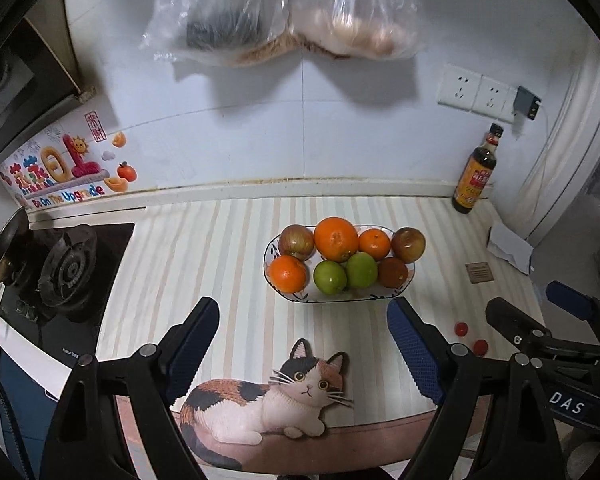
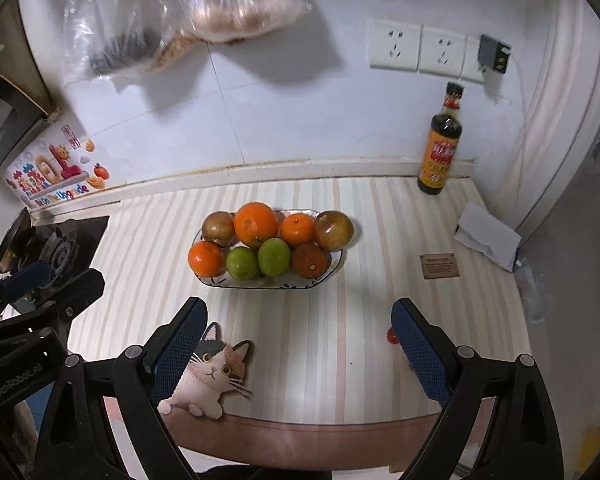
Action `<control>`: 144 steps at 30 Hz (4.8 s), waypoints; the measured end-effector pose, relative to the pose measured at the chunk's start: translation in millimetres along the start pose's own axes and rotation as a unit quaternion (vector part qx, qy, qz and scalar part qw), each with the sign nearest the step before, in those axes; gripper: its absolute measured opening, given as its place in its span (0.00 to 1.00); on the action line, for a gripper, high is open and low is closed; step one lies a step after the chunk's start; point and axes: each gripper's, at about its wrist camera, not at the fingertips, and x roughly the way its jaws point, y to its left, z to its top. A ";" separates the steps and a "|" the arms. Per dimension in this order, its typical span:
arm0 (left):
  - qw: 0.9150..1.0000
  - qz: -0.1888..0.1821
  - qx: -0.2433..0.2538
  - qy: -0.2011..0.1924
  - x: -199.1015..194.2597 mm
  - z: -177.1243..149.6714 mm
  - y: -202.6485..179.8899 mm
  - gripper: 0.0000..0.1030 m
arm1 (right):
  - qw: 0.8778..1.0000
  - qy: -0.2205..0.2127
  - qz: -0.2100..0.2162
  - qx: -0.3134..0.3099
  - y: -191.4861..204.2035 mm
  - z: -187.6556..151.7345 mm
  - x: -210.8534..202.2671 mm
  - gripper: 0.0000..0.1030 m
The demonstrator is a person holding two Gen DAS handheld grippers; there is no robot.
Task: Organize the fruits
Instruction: 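Withdraw both grippers from the plate and move toward the two red tomatoes, then grasp one red tomato with the right gripper while the left grasps the other, then carry both tomatoes to the plate rim and open both grippers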
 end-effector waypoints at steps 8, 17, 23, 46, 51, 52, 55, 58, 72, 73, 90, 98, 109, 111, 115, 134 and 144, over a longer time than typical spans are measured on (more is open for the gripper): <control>1.000 -0.010 -0.005 -0.019 -32.7 -14.4 0.9 0.83 | 0.999 -0.041 -0.015 -0.003 2.4 -10.2 -49.4 0.93; 0.999 -0.020 -0.010 -0.029 -49.5 -18.8 -0.4 0.84 | 0.998 -0.057 -0.008 0.005 2.9 -15.5 -72.0 0.93; 1.000 -0.014 -0.008 -0.015 -36.4 -13.9 -4.3 0.88 | 0.998 -0.052 0.009 0.027 -8.7 -11.8 -64.5 0.95; 0.975 -0.015 0.153 0.161 181.2 -8.8 -175.6 1.00 | 0.971 0.161 -0.009 0.177 -204.3 -95.7 173.5 0.67; 0.957 -0.033 0.170 0.232 223.0 -23.0 -196.3 1.00 | 0.968 0.163 0.014 0.189 -211.1 -109.2 200.6 0.57; 0.955 -0.035 0.174 0.239 228.4 -25.8 -200.5 1.00 | 0.969 0.161 0.015 0.188 -210.2 -109.4 203.3 0.55; 0.950 -0.052 0.179 0.250 236.5 -28.4 -211.0 1.00 | 0.970 0.159 0.025 0.182 -205.9 -112.3 211.8 0.32; 0.945 -0.078 0.185 0.260 242.7 -29.9 -226.8 1.00 | 0.972 0.150 0.025 0.181 -205.7 -113.5 208.6 0.32; 0.908 -0.136 0.254 0.304 265.2 -65.4 -305.4 0.49 | 0.965 0.123 -0.008 0.230 -254.8 -121.5 178.2 0.32; 0.906 -0.137 0.256 0.308 267.3 -68.3 -307.8 0.42 | 0.965 0.123 -0.008 0.232 -255.8 -122.5 178.3 0.32; 0.925 -0.164 0.202 0.276 245.4 -60.4 -253.9 0.23 | 0.967 0.110 0.002 0.231 -246.8 -116.0 168.5 0.32; 0.950 -0.170 0.122 0.233 205.8 -28.2 -174.1 0.23 | 0.975 0.102 0.043 0.190 -207.8 -86.2 169.9 0.32; 0.975 -0.113 -0.036 0.188 202.6 14.8 -33.7 0.23 | 0.979 0.113 0.133 0.105 -104.6 -31.2 209.4 0.32; 0.975 -0.105 -0.056 0.189 207.0 18.5 -13.6 0.23 | 0.978 0.113 0.147 0.095 -81.8 -21.5 221.6 0.32; 0.973 -0.093 -0.085 0.194 221.6 22.6 9.1 0.23 | 0.976 0.121 0.161 0.084 -51.4 -12.8 244.4 0.32; 0.964 -0.095 -0.089 0.232 261.3 9.0 16.3 0.23 | 0.972 0.130 0.168 0.104 -13.9 -9.4 295.9 0.32; 0.967 -0.083 -0.089 0.224 270.8 0.5 15.0 0.23 | 0.974 0.127 0.167 0.089 -11.5 -7.9 295.0 0.33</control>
